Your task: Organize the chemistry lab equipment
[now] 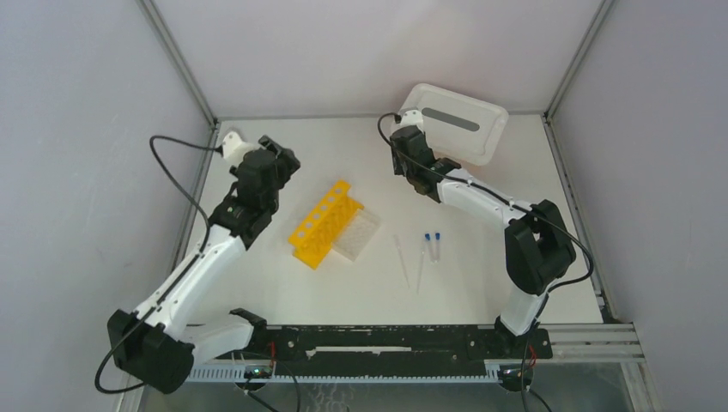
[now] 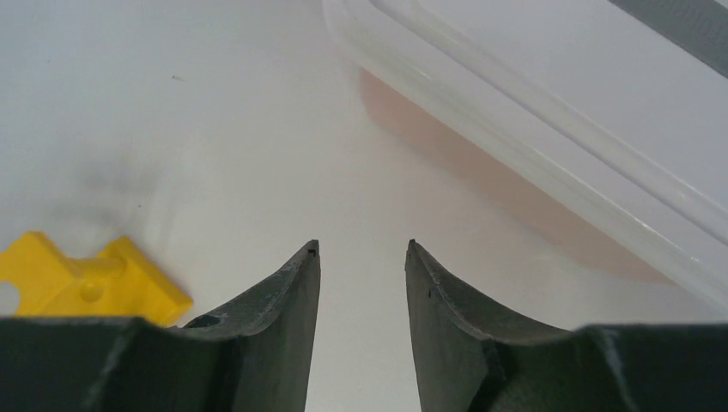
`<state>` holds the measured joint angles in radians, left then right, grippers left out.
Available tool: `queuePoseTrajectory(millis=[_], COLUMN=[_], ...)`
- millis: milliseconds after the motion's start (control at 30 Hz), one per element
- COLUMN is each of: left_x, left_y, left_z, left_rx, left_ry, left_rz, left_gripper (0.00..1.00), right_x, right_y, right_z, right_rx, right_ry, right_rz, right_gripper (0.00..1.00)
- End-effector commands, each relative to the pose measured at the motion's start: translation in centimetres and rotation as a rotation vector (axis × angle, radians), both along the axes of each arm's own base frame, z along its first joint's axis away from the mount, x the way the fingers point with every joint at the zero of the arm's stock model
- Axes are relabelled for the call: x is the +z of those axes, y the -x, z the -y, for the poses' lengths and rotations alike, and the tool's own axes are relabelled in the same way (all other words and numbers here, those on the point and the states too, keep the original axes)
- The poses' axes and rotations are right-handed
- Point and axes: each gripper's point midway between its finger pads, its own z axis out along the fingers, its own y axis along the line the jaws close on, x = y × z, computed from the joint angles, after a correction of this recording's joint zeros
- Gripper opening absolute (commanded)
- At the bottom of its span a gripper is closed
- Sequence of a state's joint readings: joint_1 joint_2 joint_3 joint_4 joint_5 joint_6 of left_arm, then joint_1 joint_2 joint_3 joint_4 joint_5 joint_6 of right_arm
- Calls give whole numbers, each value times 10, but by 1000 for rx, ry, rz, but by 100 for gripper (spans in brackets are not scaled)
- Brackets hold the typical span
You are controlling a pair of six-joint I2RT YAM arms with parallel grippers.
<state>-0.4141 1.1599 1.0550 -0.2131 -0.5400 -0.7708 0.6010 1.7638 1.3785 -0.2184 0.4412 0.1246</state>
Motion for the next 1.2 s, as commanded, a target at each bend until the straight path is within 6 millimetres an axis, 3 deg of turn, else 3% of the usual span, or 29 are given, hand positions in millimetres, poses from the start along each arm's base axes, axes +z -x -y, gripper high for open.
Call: queuePoseTrajectory(millis=[0, 167, 367, 700, 967, 1167], left_x=[-65, -104, -124, -167, -184, -191], left_y=[42, 82, 107, 120, 126, 124], left_z=[-41, -65, -73, -54, -42, -31], left_rx=[200, 332, 388, 358, 359, 346], left_ry=[30, 104, 189, 359, 461, 525], left_rz=[-106, -189, -220, -281, -326, -353], left_gripper=[72, 73, 75, 75, 75, 75], right_x=[13, 13, 14, 7, 10, -8], right_y=[12, 24, 39, 72, 108, 129], right_z=[-17, -26, -36, -34, -27, -24], right_rx=[49, 70, 99, 85, 67, 52], right_ry=[-30, -43, -36, -16, -6, 0], right_rz=[36, 39, 29, -14, -22, -56], right_gripper=[49, 49, 49, 50, 49, 49])
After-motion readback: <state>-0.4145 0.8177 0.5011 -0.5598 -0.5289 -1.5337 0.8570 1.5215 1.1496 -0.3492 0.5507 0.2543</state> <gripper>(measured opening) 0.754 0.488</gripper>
